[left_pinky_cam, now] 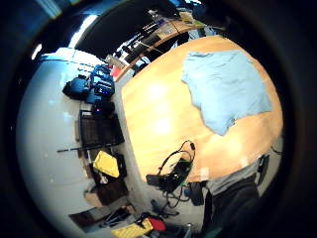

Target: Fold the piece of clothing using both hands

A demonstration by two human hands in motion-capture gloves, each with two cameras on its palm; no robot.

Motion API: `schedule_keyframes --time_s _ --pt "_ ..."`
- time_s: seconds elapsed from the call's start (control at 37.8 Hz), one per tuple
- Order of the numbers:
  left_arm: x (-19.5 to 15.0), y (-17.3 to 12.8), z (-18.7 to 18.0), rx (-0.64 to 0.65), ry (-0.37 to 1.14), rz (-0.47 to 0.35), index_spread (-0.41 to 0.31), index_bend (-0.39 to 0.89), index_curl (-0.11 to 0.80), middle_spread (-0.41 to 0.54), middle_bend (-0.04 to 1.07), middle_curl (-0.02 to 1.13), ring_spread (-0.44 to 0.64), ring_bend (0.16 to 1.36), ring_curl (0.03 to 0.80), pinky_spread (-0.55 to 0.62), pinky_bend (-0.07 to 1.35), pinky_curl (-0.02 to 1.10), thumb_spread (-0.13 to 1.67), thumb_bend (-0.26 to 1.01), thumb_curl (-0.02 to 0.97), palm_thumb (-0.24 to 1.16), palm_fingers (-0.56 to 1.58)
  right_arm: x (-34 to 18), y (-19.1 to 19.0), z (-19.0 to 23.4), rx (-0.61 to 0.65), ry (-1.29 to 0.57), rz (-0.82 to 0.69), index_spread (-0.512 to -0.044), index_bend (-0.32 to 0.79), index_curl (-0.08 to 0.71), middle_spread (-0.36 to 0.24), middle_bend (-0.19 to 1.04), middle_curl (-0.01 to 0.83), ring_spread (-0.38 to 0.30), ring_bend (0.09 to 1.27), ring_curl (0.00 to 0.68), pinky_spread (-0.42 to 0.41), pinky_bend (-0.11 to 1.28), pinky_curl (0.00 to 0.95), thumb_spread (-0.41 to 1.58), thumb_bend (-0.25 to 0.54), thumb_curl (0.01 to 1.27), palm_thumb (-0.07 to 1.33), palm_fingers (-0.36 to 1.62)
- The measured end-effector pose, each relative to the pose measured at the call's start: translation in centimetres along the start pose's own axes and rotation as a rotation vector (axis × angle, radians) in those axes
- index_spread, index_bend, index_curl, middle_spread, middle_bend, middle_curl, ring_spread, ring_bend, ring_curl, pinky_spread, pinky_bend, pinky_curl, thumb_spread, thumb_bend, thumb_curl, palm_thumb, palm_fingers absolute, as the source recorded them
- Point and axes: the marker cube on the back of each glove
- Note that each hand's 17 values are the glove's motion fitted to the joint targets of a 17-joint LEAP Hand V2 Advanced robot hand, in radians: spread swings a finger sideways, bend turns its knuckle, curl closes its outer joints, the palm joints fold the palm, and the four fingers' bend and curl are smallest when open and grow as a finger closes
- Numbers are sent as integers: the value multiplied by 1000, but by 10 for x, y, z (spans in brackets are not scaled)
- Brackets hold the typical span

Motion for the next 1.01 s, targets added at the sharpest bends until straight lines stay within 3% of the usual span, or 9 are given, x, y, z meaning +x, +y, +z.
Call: schedule_keyframes --time_s 0.24,0.34,0.4,0.5,0.66,0.71,0.79,0.93,1.01 --pt "6 -22 78 -24 -62 67 17 188 219 265 165 220 323 662 278 337 643 341 964 -10 205 116 -1 -11 -6 13 -38 13 -25 -341 91 147 -34 295 359 2 557 329 141 554 336 1268 -9 192 362 433" --pt "26 10 110 -186 -93 -16 -16 373 295 145 210 245 261 575 241 290 560 308 982 18 231 210 230 -9 -7 22 -69 27 -29 -341 92 148 -34 290 363 2 559 333 141 557 340 1272 -12 193 364 435" --pt "41 29 119 -282 -31 29 -31 381 313 116 210 261 230 552 241 254 554 309 984 14 240 230 271 -6 -7 25 -75 27 -26 -338 95 151 -34 288 365 2 558 334 141 556 341 1273 -12 194 364 436" --pt "53 37 143 -364 12 157 -48 349 333 76 197 293 199 528 250 213 557 323 980 -9 251 245 284 -1 -6 30 -79 25 -16 -332 95 154 -29 280 368 4 558 337 141 555 344 1275 -13 195 365 434" --pt "53 36 170 -466 -49 138 -46 233 334 44 172 312 173 527 262 170 586 339 970 -25 260 245 283 5 -5 39 -102 20 -4 -330 97 158 -24 271 372 5 551 339 141 552 345 1278 -13 195 368 430" --pt "54 32 179 -460 -56 178 -39 141 314 35 133 301 122 592 284 109 657 359 969 -26 262 245 343 7 -4 44 -119 20 1 -328 95 160 -24 271 374 6 549 339 141 552 346 1281 -12 196 370 429" --pt "59 26 186 -413 -64 242 -37 83 288 8 163 304 50 632 293 30 704 362 978 -15 269 266 440 11 -5 53 -139 17 4 -323 96 160 -23 269 376 10 547 340 146 551 346 1282 -12 196 371 430" --pt "53 16 186 -302 -231 168 -89 154 300 -85 207 329 -97 601 298 -173 716 359 1078 101 313 499 749 15 -9 66 -153 12 7 -319 111 171 -22 279 383 13 529 337 147 530 344 1284 -13 196 372 449" --pt "55 8 184 -236 -276 181 -124 181 318 -129 220 353 -160 581 311 -252 685 360 1099 136 343 591 872 16 -12 75 -169 11 7 -316 112 176 -17 279 384 13 522 336 148 522 344 1287 -10 196 376 455"
